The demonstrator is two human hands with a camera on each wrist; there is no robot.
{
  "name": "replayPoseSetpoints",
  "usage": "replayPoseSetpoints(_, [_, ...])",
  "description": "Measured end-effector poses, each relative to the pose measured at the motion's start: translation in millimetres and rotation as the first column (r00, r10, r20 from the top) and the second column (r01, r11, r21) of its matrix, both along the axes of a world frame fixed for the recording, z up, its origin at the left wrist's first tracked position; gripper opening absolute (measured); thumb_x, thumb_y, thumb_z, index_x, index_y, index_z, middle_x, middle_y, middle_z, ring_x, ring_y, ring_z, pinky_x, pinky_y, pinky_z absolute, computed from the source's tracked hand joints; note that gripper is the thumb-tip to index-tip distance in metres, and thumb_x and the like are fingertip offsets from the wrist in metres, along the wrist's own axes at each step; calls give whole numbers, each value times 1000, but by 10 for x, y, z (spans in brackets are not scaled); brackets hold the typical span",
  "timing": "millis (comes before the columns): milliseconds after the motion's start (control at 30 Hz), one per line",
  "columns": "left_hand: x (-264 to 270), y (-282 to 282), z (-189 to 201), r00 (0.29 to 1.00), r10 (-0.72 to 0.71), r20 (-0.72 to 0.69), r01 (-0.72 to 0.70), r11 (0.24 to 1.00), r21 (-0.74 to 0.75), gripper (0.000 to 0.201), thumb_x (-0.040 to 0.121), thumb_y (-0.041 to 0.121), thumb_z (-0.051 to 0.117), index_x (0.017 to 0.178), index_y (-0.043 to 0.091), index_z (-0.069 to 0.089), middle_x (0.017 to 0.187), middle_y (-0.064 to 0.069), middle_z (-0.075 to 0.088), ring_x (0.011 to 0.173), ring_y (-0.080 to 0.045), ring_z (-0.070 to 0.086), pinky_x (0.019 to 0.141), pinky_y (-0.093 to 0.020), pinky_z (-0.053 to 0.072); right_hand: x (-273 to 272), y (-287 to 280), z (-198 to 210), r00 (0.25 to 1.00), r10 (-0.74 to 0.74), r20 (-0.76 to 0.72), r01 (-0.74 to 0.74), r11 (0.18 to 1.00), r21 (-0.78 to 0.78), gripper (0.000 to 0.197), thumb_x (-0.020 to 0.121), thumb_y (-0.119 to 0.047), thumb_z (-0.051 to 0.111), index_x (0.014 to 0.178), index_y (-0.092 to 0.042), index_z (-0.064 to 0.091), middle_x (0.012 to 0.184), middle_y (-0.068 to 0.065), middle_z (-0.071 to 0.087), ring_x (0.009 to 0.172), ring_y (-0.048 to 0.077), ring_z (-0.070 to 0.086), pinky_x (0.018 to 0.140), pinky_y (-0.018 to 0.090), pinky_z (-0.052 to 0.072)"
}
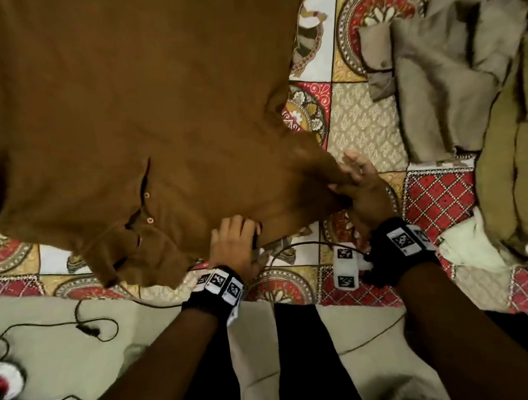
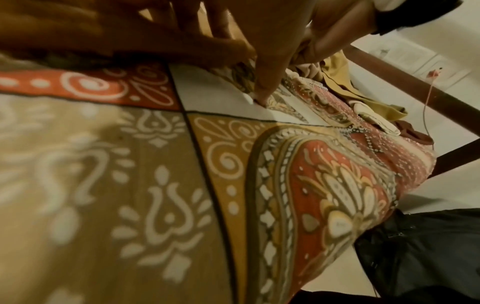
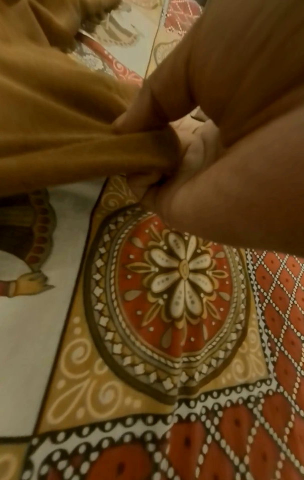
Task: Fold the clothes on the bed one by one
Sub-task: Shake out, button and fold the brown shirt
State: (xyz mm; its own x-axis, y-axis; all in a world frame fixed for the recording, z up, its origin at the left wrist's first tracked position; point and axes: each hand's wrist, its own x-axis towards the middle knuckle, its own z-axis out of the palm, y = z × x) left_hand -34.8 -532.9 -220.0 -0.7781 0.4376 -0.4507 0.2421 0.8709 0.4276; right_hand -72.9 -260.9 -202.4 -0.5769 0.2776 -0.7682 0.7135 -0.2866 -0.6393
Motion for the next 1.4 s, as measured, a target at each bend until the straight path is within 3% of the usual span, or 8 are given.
replayPoseSetpoints(300, [11, 253, -46, 998, 27, -64, -26, 999, 25, 37, 69, 28, 74, 100, 13, 60, 96, -11, 61, 88, -28, 48, 67, -38, 53, 173, 132, -158, 999, -19, 35, 22, 996, -90, 70, 81, 16, 66, 142, -15, 50, 130, 8, 66, 116, 23, 64, 90, 33, 57])
replayPoseSetpoints(500, [6, 210, -80, 998, -28, -63, 36, 992, 124, 35, 85, 32, 46, 105, 15, 70, 93, -8, 65, 82, -30, 61, 63, -35, 54, -112, 136, -142, 990, 137, 19, -134, 985, -111, 61, 72, -45, 86, 122, -12, 70, 120, 6, 73, 114, 21, 68, 102, 40, 52])
replayPoseSetpoints(767, [127, 274, -42, 985, -43, -169, 82, 969, 232, 31, 84, 27, 55, 104, 18, 77, 90, -2, 72, 75, -24, 68, 61, -27, 57, -246, 280, -67, 976, 183, -118, -181, 983, 30, 30, 93, 7, 63, 121, -4, 63, 75, -12, 69, 64, -2, 62, 60, 12, 50])
replayPoseSetpoints(900, [176, 389, -140, 980, -56, -189, 96, 973, 209, 27, 83, 24, 66, 107, 19, 76, 91, -3, 70, 75, -24, 67, 58, -26, 57, -98, 449, -122, 976, 201, -88, -174, 954, 246, 25, 89, -5, 73, 112, -13, 70, 76, -11, 70, 68, 4, 59, 69, 26, 51])
replayPoseSetpoints(1000, [195, 441, -217, 987, -22, -156, 52, 980, 190, 29, 88, 37, 67, 111, 19, 74, 92, -4, 67, 79, -27, 65, 67, -33, 59, -143, 332, -56, 917, 396, -57, -244, 667, 704, 22, 90, -21, 66, 111, -15, 70, 101, 0, 75, 87, 11, 63, 87, 30, 50])
replayPoseSetpoints(1100, [180, 426, -116, 983, 13, -181, 30, 971, 237, 44, 100, 44, 41, 113, 17, 73, 98, -7, 65, 87, -28, 57, 75, -35, 51, -252, -135, 58, 591, 802, -87, -232, 273, 934, 24, 97, -11, 54, 115, -7, 69, 115, 12, 71, 105, 30, 64, 96, 38, 42])
replayPoseSetpoints(1200, [142, 280, -51, 952, 61, -299, -44, 997, 65, 40, 95, 33, 47, 129, 22, 64, 127, -6, 61, 112, -29, 55, 86, -40, 41, -243, -626, -184, 314, 949, -36, -365, 156, 918, 45, 88, 4, 52, 131, -3, 64, 139, 14, 61, 134, 32, 52, 114, 42, 37])
replayPoseSetpoints(1400, [241, -176, -208, 979, 33, -203, -75, 976, -203, 73, 100, 55, 35, 160, 19, 13, 167, -1, 3, 154, -21, 2, 123, -46, 12, -79, -441, -595, 245, 942, 231, -466, -94, 880, 72, 102, -48, 49, 159, -10, 27, 167, 9, 22, 154, 24, 20, 125, 46, 19])
